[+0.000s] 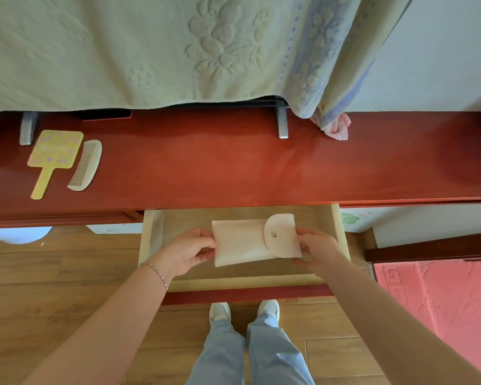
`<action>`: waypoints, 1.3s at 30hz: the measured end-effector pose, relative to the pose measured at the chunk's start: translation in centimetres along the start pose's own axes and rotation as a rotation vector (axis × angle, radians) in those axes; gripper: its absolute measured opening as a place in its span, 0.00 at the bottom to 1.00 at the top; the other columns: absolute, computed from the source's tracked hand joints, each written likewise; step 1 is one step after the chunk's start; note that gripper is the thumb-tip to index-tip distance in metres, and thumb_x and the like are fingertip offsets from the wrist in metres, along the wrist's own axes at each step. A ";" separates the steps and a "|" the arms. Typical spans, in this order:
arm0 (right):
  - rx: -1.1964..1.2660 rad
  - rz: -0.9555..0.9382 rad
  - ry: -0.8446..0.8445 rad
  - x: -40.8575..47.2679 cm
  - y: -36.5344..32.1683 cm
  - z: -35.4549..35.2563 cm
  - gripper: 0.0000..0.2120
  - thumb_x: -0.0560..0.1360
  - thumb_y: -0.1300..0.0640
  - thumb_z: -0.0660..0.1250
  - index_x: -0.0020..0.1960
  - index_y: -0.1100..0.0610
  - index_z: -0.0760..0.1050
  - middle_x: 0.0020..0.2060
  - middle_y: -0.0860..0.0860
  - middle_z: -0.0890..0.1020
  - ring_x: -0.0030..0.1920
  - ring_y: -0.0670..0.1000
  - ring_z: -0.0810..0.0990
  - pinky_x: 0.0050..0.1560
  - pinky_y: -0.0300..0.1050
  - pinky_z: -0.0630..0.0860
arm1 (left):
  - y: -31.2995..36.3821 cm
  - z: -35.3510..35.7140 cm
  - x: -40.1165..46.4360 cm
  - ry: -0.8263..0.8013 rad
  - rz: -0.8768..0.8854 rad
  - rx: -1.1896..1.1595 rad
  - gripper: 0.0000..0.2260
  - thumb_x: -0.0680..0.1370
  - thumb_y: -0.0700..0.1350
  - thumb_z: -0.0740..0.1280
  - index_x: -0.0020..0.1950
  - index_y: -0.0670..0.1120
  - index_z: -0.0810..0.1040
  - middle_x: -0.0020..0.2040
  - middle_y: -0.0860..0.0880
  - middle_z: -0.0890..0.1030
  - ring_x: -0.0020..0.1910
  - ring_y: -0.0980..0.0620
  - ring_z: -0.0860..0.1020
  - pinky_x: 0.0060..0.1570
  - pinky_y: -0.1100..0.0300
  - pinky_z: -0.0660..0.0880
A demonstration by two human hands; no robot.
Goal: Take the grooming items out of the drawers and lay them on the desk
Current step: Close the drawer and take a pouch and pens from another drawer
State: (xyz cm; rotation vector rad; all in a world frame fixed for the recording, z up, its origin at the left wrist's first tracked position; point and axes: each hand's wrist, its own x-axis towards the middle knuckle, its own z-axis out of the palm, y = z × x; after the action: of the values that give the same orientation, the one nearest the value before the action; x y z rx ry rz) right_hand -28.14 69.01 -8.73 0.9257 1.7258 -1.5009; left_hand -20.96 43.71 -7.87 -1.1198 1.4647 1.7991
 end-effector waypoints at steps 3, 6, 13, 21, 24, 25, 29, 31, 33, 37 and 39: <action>0.035 -0.083 0.028 -1.1 0.6 -0.4 0.13 0.73 0.69 0.61 0.54 0.58 0.77 0.49 0.55 0.77 0.52 0.57 0.75 0.45 0.52 0.76 | 0.0 -0.7 -1.3 -0.146 0.021 0.066 0.10 0.73 0.29 0.64 0.51 0.40 0.73 0.49 0.43 0.78 0.50 0.48 0.78 0.48 0.59 0.77; 0.024 -0.230 0.043 -2.9 0.4 -0.7 0.12 0.73 0.68 0.62 0.46 0.54 0.79 0.44 0.52 0.79 0.44 0.51 0.76 0.43 0.45 0.73 | 0.1 -1.0 -2.6 -0.308 0.060 0.114 0.23 0.72 0.27 0.64 0.62 0.48 0.71 0.51 0.43 0.76 0.53 0.48 0.78 0.54 0.56 0.77; 0.127 -0.436 -0.039 -5.9 -3.1 -0.4 0.11 0.74 0.67 0.65 0.47 0.51 0.78 0.47 0.50 0.80 0.47 0.48 0.77 0.50 0.42 0.74 | 1.4 -0.8 -5.4 -0.378 0.138 0.098 0.04 0.76 0.42 0.65 0.50 0.44 0.74 0.44 0.45 0.79 0.41 0.52 0.78 0.41 0.60 0.77; 0.142 -0.437 -0.213 -7.1 -9.7 7.9 0.13 0.74 0.62 0.67 0.58 0.56 0.75 0.47 0.51 0.81 0.44 0.50 0.81 0.43 0.46 0.78 | 3.4 -0.8 -6.4 -0.285 0.328 0.024 0.08 0.77 0.42 0.64 0.52 0.44 0.81 0.48 0.47 0.83 0.38 0.54 0.79 0.38 0.64 0.76; -0.041 -0.388 -0.299 -8.0 -10.8 11.0 0.08 0.74 0.58 0.67 0.53 0.53 0.75 0.46 0.51 0.83 0.45 0.53 0.83 0.46 0.53 0.81 | 4.6 -2.0 -6.0 -0.121 0.395 -0.073 0.07 0.77 0.41 0.64 0.50 0.45 0.81 0.42 0.50 0.83 0.31 0.59 0.76 0.32 0.68 0.73; -0.111 -0.379 -0.302 -8.2 -10.8 11.9 0.05 0.75 0.56 0.67 0.51 0.52 0.75 0.44 0.50 0.83 0.42 0.52 0.83 0.43 0.50 0.82 | 5.0 -2.6 -5.8 -0.070 0.410 -0.107 0.07 0.78 0.40 0.63 0.50 0.44 0.81 0.41 0.50 0.82 0.32 0.59 0.76 0.32 0.69 0.73; -0.120 -0.311 -0.340 -7.8 -10.3 15.1 0.08 0.75 0.58 0.67 0.53 0.59 0.77 0.46 0.53 0.84 0.45 0.52 0.83 0.44 0.48 0.81 | 7.0 -5.6 -5.1 0.095 0.485 -0.127 0.09 0.77 0.41 0.64 0.54 0.41 0.80 0.45 0.46 0.82 0.40 0.53 0.79 0.38 0.66 0.77; -0.121 -0.304 -0.346 -7.1 -10.3 17.1 0.08 0.75 0.63 0.66 0.53 0.62 0.78 0.47 0.55 0.84 0.46 0.53 0.83 0.47 0.47 0.81 | 8.1 -7.7 -4.3 0.173 0.497 -0.123 0.09 0.77 0.42 0.64 0.55 0.42 0.80 0.50 0.45 0.83 0.47 0.50 0.81 0.49 0.59 0.78; -0.146 -0.305 -0.346 -6.5 -10.5 19.3 0.06 0.74 0.65 0.66 0.50 0.62 0.78 0.46 0.56 0.84 0.45 0.53 0.83 0.48 0.48 0.81 | 9.2 -9.5 -3.4 0.247 0.495 -0.133 0.10 0.77 0.42 0.65 0.56 0.42 0.80 0.51 0.46 0.82 0.50 0.50 0.80 0.53 0.57 0.77; -0.179 -0.294 -0.358 -5.6 -11.6 23.7 0.03 0.74 0.67 0.66 0.46 0.62 0.77 0.46 0.58 0.83 0.45 0.54 0.84 0.46 0.48 0.82 | 11.0 -12.6 -1.3 0.418 0.486 -0.065 0.10 0.77 0.41 0.65 0.57 0.42 0.79 0.52 0.45 0.81 0.51 0.50 0.79 0.53 0.57 0.76; -0.185 -0.281 -0.369 -4.9 -11.9 25.3 0.04 0.73 0.69 0.66 0.43 0.61 0.75 0.44 0.58 0.83 0.43 0.54 0.83 0.44 0.46 0.81 | 11.2 -13.8 -0.4 0.469 0.480 -0.007 0.10 0.77 0.42 0.66 0.57 0.43 0.79 0.53 0.45 0.81 0.51 0.50 0.79 0.53 0.56 0.76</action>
State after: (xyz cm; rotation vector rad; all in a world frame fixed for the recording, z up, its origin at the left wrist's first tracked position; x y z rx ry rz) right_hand -34.84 42.42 -1.42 0.2945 1.7284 -1.5386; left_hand -26.57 27.58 -2.72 -1.3411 2.1529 1.9266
